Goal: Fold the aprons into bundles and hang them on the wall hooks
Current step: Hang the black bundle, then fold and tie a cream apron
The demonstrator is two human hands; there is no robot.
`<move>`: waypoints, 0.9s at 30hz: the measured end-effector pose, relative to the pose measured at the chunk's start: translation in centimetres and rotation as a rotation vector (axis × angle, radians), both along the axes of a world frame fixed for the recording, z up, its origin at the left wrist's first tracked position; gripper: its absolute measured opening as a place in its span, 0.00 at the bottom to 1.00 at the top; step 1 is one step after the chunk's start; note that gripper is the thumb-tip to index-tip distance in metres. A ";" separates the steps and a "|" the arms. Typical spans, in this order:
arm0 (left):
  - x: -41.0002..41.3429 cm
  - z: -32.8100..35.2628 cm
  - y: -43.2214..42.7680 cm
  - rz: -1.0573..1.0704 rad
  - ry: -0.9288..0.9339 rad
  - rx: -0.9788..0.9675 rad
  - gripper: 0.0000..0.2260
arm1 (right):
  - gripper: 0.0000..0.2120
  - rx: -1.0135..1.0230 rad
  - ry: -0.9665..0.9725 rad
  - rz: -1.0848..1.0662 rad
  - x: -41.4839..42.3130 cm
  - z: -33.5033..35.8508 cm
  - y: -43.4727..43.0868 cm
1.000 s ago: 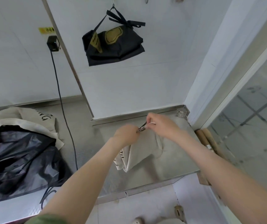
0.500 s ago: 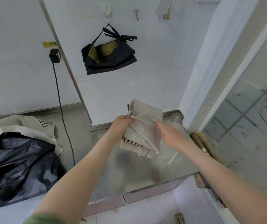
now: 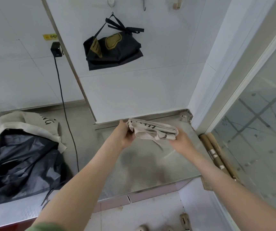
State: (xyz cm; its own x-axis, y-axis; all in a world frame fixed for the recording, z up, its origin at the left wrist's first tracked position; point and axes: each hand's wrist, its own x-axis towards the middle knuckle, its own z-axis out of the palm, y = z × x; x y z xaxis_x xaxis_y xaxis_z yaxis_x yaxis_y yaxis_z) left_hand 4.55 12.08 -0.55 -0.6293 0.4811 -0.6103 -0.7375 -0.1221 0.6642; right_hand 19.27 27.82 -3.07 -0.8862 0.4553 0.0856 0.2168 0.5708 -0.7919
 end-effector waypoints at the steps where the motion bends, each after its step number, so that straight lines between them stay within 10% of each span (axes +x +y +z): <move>1: 0.1 -0.2 -0.1 -0.002 -0.019 -0.001 0.16 | 0.06 -0.087 -0.013 -0.030 -0.2 0.1 -0.1; 12: 0.3 0.1 -1.8 -0.413 -0.054 -0.233 0.23 | 0.27 -0.706 -0.086 -0.142 -0.8 -0.6 0.3; 15: 0.0 -0.6 -2.3 -0.590 0.010 -0.347 0.31 | 0.15 -0.781 -0.121 -0.096 -0.4 -0.9 0.7; 27: -0.6 -3.8 -5.3 -0.769 0.235 -0.362 0.09 | 0.10 -0.912 -0.236 -0.035 0.7 -0.9 1.1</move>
